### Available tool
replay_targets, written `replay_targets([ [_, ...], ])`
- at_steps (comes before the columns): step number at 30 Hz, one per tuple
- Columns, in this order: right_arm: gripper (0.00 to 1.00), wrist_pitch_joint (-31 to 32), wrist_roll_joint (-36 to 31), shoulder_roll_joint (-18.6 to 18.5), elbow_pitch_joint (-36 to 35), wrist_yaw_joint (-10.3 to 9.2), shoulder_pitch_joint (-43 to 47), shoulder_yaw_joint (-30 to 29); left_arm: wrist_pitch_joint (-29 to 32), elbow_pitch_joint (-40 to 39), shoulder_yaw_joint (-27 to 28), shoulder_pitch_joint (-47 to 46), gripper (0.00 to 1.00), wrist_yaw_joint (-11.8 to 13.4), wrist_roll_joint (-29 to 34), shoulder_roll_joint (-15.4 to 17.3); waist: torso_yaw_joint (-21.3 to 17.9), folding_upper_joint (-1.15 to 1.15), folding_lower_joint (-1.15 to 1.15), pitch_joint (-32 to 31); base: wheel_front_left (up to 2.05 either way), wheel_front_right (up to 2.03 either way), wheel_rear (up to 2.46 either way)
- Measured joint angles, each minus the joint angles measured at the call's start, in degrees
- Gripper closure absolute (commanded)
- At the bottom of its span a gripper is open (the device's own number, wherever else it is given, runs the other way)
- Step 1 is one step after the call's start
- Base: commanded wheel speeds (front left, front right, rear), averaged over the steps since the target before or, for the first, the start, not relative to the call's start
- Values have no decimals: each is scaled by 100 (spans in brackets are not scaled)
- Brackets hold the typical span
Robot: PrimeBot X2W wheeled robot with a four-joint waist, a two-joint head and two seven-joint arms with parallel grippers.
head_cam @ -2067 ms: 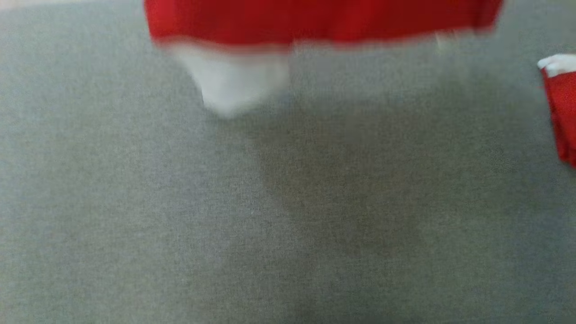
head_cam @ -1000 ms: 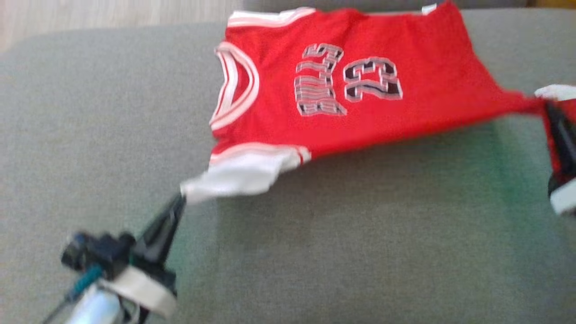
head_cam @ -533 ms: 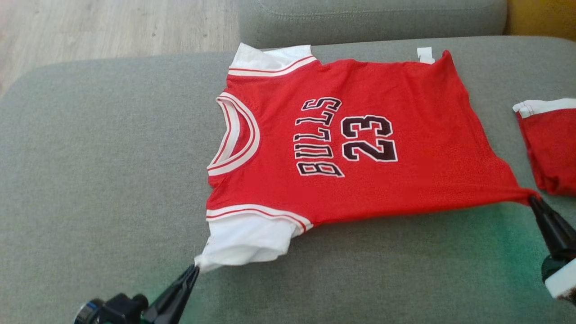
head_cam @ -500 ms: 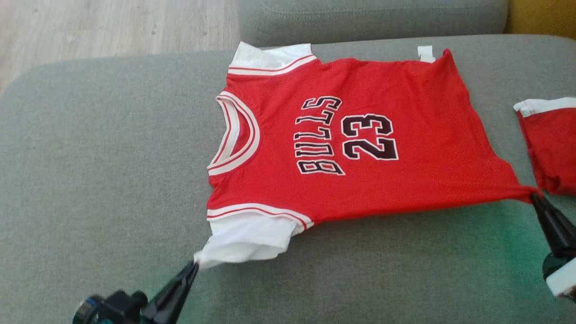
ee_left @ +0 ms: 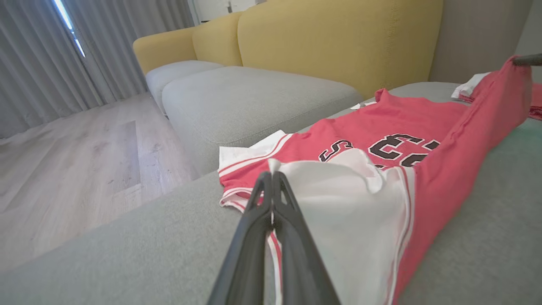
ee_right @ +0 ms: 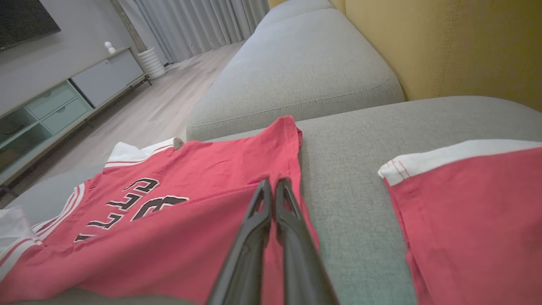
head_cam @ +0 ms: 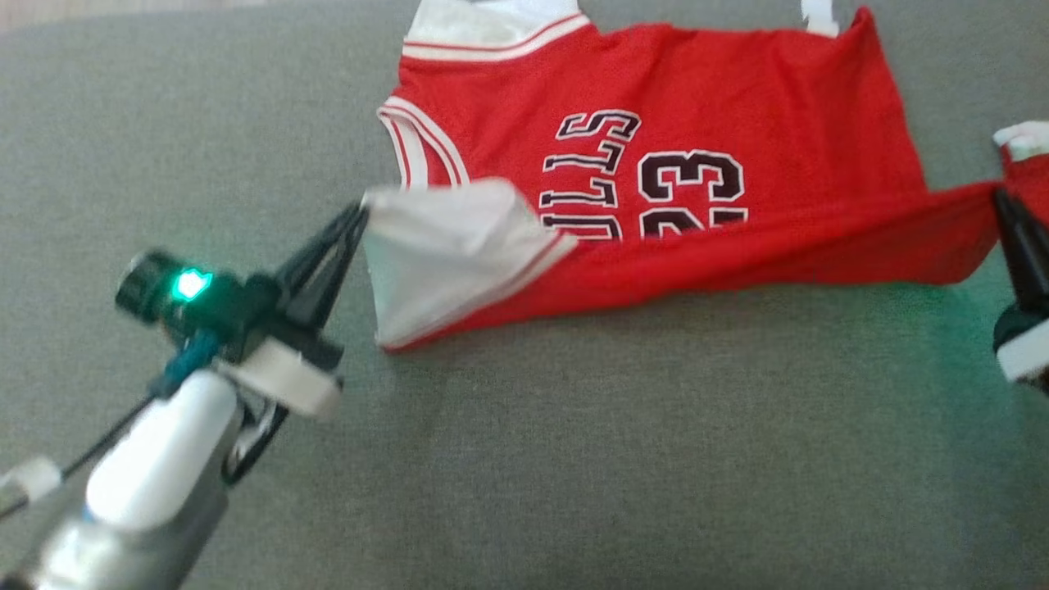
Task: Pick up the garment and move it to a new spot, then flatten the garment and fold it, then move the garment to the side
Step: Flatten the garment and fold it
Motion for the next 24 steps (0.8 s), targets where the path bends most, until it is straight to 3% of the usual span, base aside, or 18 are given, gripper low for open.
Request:
replay_targets([
  [11, 100, 79, -79, 194, 715, 0, -836, 255, -292, 1427, -121, -1624, 100, -94, 620, -528, 1, 0, 0, 576, 0, 0, 0],
  [12, 88, 38, -79, 235, 770, 0, -865, 270, -293, 1500, -94, -1674, 100, -87, 665, -566, -6, 0, 0, 598, 0, 0, 0],
  [14, 0, -33, -79, 311, 873, 0, -912, 290, -311, 1517, -14, -1732, 100, -87, 700, -628, -21, 0, 0, 624, 0, 0, 0],
  [16, 0, -100, -149, 330, 906, 0, -937, 348, -331, 1506, 99, -1734, 100, -66, 745, -708, -29, 0, 0, 619, 0, 0, 0],
  [17, 0, -145, -165, 346, 900, 0, -937, 354, -333, 1493, 151, -1723, 64, -27, 776, -738, -32, 0, -1, 605, 0, 0, 0],
  [18, 0, -172, -165, 368, 878, 0, -937, 353, -333, 1470, 211, -1700, 0, 10, 809, -766, -34, 0, -1, 580, 0, 0, 0],
  [24, 0, -275, -412, 541, 592, 0, -871, 243, -334, 1277, 757, -1131, 0, 378, 775, -932, -72, 0, -1, 375, 0, 0, 0],
])
